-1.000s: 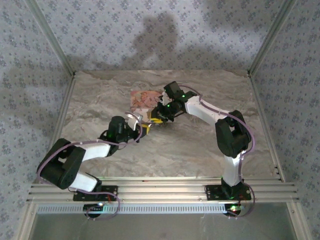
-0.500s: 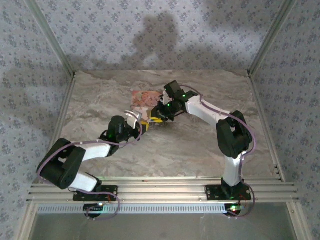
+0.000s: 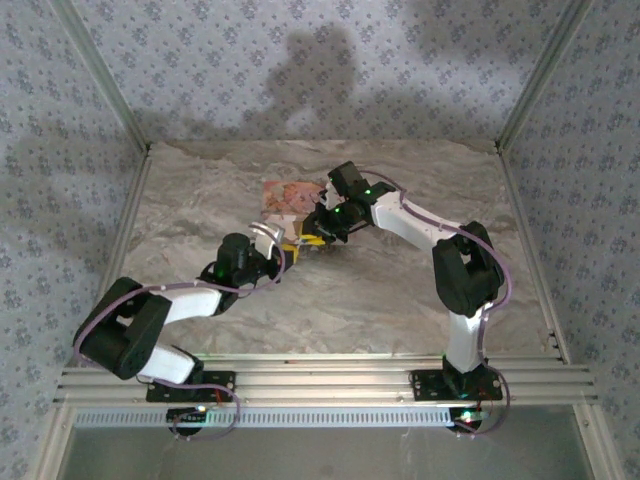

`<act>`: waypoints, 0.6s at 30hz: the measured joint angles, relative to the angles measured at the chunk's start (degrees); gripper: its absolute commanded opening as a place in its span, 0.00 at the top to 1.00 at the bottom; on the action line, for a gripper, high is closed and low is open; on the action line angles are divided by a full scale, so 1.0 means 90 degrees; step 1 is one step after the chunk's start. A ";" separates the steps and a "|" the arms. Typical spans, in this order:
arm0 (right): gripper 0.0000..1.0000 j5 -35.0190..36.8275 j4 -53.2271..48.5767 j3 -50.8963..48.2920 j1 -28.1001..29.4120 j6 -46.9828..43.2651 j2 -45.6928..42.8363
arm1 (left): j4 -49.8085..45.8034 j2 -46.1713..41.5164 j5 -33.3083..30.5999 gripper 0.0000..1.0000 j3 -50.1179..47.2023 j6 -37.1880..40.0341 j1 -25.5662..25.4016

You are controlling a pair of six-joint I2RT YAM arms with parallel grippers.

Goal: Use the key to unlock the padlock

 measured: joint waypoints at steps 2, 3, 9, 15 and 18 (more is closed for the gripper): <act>1.00 0.0002 0.0000 0.0000 0.0000 -0.0002 0.0000 | 0.0002 -0.0032 -0.0019 1.00 -0.0017 0.0000 0.0000; 1.00 0.0002 0.0000 0.0000 0.0000 -0.0002 0.0000 | 0.0010 -0.0051 -0.0041 1.00 -0.0027 0.0000 0.0000; 1.00 0.0002 0.0017 0.0000 0.0002 0.0005 0.0000 | 0.0010 -0.0138 -0.0289 1.00 -0.0049 -0.0053 -0.0005; 1.00 0.0007 0.0041 0.0000 0.0024 0.0063 0.0000 | 0.0012 -0.0138 -0.0328 1.00 -0.0049 -0.0100 -0.0005; 1.00 0.0015 0.0046 0.0000 0.0024 0.0102 0.0000 | 0.0019 -0.0138 -0.0325 1.00 -0.0049 -0.0126 -0.0005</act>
